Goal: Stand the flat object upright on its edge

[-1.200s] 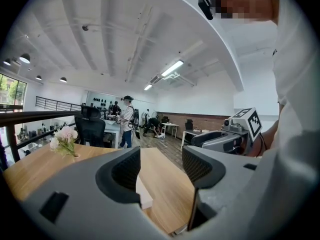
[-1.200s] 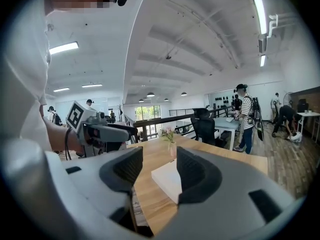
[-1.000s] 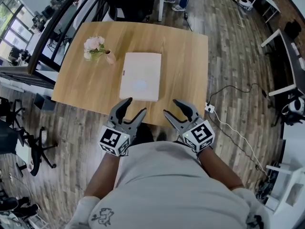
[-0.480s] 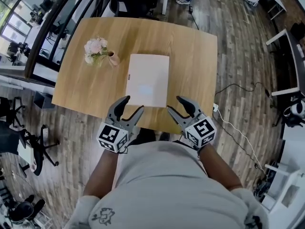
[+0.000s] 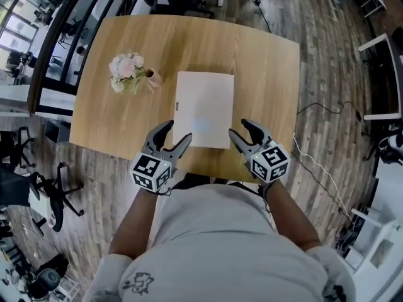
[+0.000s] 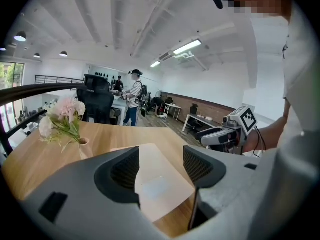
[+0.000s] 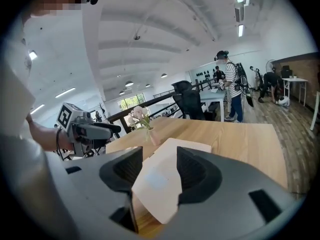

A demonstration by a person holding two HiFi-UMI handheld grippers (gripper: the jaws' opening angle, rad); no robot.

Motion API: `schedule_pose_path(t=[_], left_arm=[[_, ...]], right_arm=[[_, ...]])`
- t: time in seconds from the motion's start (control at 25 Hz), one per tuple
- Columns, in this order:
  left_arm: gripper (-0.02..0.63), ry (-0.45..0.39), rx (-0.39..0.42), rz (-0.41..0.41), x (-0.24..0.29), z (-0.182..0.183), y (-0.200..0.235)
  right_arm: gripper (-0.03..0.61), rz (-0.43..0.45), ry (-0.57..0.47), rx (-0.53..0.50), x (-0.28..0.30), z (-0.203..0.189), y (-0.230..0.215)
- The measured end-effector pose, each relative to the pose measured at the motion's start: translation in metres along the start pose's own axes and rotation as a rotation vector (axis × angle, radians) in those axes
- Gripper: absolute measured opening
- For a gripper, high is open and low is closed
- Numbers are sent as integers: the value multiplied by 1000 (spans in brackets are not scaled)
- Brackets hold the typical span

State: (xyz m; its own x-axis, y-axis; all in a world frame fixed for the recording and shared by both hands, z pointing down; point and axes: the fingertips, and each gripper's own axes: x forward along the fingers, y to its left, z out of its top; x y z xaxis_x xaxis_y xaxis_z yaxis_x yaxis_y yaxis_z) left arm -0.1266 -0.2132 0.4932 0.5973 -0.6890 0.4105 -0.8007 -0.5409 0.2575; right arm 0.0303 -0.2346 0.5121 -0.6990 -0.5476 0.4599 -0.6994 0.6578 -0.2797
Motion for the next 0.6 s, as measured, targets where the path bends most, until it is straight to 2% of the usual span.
schedule_pose_path(t=[0.16,0.28,0.44,0.6], left_arm=[[264,57,17,0,21,-12,24],[265,104,1,-11,37,-24,41],[267,182,-69,-18,56,-48,63],[270,269,-112,13,74,-75,88]], right_arm=[[222,-30,46,38,26,-15,-20],[229,-58,86,65,42,-28,-34],[241,-80,140,131,60,-47,-52],[264,-91,178,205,77,-62,-66]])
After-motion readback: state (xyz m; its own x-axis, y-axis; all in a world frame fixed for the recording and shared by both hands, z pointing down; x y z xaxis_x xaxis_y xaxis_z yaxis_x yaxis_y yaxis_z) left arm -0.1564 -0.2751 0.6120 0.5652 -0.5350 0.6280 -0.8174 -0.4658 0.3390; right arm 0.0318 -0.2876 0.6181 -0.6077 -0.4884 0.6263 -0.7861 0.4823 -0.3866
